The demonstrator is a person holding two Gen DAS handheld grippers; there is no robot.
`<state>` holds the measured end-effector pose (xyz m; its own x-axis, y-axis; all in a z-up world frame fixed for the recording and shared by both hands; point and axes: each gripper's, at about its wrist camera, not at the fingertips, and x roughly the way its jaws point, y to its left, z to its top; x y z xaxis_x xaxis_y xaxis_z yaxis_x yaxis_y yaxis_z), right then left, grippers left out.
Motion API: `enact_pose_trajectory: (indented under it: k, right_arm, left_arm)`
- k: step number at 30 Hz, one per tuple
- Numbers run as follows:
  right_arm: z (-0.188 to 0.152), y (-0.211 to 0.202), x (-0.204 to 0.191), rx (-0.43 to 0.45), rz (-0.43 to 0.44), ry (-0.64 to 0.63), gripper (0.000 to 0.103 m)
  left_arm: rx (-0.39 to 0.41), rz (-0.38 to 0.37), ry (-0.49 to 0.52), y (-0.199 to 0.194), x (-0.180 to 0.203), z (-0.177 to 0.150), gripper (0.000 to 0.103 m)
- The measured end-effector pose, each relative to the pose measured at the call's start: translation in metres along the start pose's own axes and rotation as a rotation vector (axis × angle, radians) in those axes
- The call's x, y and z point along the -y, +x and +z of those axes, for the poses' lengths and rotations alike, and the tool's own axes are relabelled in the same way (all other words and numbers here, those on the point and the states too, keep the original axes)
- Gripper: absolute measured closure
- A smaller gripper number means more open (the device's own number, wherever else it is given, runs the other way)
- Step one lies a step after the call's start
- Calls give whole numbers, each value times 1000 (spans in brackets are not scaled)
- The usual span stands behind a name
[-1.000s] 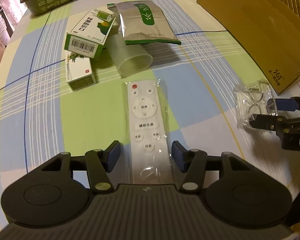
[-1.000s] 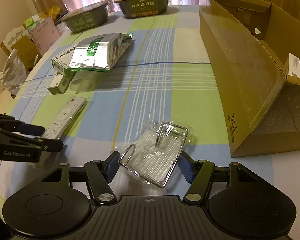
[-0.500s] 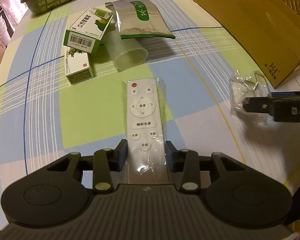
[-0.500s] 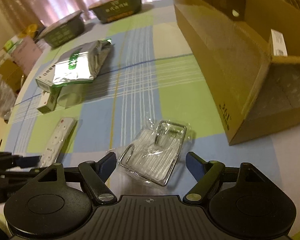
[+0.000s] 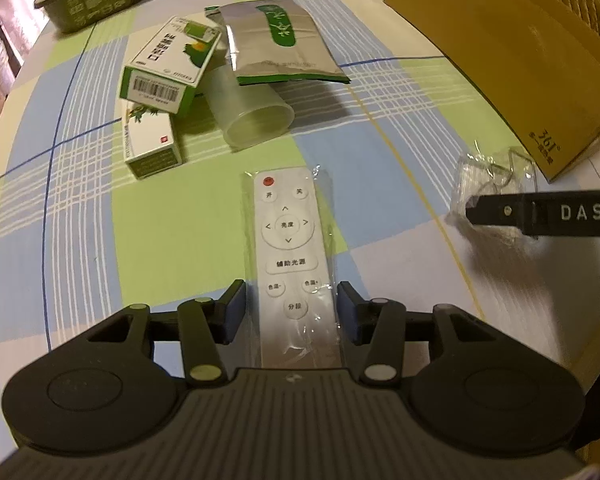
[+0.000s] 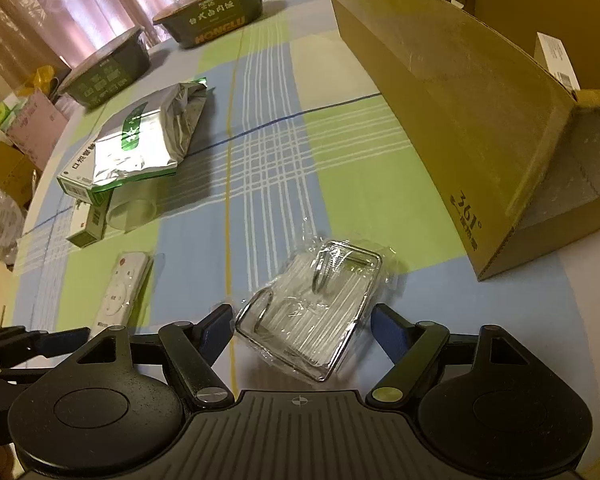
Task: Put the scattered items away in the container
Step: 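Carry the hook pack and remote over the cardboard box with both tools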
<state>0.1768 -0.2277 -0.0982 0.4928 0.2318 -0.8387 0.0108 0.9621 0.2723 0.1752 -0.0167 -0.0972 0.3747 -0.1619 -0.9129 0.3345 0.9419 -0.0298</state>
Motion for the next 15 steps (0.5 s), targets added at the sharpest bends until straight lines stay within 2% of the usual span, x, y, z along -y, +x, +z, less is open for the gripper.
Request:
enact_pose_trajectory:
  k: [2, 4, 15]
  right_arm:
    - [1, 0, -2, -2, -5, -29, 36]
    - [2, -1, -4, 0, -8, -62, 37]
    - [1, -19, 6, 19, -1, -136, 38]
  left_arm:
    - [5, 2, 8, 0, 1, 0, 67]
    - [6, -1, 7, 0, 1, 0, 68]
    - [15, -34, -24, -12, 1, -13, 70]
